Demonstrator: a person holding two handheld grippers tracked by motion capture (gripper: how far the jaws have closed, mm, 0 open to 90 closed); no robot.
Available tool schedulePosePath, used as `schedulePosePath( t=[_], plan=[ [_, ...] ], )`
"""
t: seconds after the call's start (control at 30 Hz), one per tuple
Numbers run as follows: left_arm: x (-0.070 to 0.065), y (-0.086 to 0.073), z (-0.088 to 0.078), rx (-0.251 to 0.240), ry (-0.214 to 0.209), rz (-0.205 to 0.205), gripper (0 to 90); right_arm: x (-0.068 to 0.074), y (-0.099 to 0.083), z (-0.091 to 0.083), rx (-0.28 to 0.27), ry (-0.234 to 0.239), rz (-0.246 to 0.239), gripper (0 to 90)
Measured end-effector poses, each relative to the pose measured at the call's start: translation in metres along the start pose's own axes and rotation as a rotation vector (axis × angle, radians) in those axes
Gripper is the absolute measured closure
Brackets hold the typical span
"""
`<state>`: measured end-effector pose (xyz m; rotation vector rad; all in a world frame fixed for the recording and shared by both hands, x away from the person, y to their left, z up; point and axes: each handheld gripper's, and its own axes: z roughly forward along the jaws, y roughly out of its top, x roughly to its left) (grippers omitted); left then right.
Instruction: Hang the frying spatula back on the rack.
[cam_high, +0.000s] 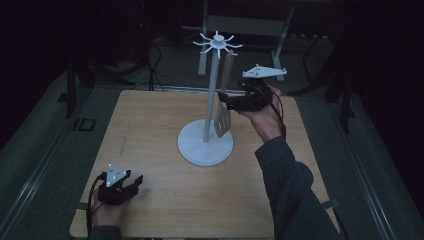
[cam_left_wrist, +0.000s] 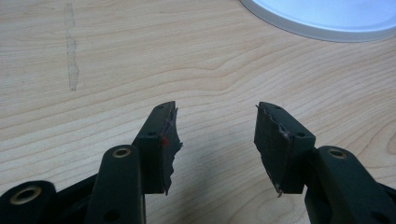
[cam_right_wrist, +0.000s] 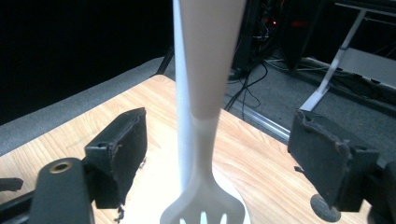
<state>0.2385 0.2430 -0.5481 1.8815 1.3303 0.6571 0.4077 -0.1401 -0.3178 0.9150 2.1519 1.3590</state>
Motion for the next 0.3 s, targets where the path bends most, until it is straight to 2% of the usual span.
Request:
schedulePosePath(
  t=[0.3],
  plan=[
    [0.0,0.0,0.002,0.013,0.001,0.001,48.9,-0.008,-0.018,-0.009,0.016,0.007,0.012,17.0]
  ],
)
